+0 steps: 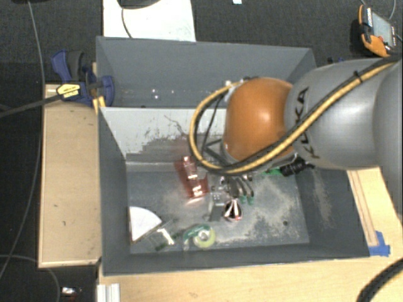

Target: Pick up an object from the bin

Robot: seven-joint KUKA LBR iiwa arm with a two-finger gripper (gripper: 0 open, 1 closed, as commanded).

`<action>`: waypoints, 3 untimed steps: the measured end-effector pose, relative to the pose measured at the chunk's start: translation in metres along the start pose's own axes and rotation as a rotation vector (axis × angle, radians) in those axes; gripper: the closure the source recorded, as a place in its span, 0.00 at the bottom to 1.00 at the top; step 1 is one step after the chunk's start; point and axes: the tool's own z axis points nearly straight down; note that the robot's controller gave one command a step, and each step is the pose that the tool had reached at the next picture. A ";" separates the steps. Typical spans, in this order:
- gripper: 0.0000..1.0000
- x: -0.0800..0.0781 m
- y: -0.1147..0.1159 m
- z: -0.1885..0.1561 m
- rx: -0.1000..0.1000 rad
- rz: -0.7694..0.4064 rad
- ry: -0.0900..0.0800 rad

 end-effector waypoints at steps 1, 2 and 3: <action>0.00 -0.002 -0.001 -0.004 -0.001 0.006 -0.007; 0.00 -0.048 -0.011 0.071 -0.006 -0.444 -0.028; 0.00 -0.048 -0.009 0.073 -0.008 -0.443 -0.028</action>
Offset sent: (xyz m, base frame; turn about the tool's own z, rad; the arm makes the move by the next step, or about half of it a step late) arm 0.0451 -0.0178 -0.0916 -0.4496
